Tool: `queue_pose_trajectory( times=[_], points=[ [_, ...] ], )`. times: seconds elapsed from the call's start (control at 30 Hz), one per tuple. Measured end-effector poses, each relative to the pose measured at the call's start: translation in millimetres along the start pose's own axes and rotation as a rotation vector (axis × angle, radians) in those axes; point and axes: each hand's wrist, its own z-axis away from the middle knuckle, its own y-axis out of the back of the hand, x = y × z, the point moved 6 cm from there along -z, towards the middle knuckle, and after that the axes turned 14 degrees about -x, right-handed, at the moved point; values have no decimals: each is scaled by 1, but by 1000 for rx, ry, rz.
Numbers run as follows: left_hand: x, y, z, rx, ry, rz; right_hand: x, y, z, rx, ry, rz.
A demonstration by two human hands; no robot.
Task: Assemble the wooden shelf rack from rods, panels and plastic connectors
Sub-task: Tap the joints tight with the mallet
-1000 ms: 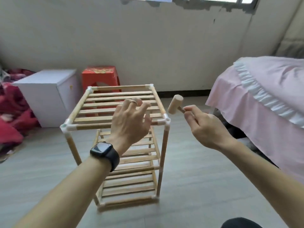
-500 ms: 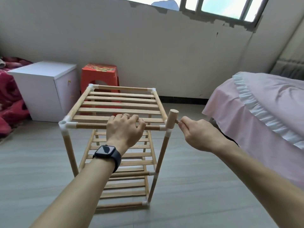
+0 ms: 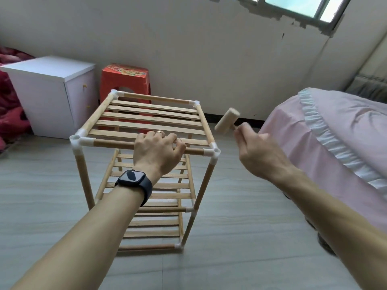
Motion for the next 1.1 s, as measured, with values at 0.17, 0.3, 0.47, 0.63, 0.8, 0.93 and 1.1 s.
queue_pose_trajectory(
  times=[0.17,0.3,0.47,0.63,0.8,0.93,1.1],
  points=[
    [0,-1,-1,16,5,-8,-7,-33,17,-142,9,129],
    [1,0,0,10,18,-7,4,-5,6,59,-14,29],
    [0,0,0,-3,21,-16,-2,-34,17,-205,-45,162],
    [1,-1,0,-3,23,-22,3,-18,0,-199,-93,167],
    [2,-1,0,9,17,-26,7,-39,5,-308,-120,-59],
    [1,0,0,13,19,-23,4,-37,-1,-287,-92,-28],
    [1,-1,0,31,19,-23,-1,-22,-1,-96,-92,-106]
  ],
)
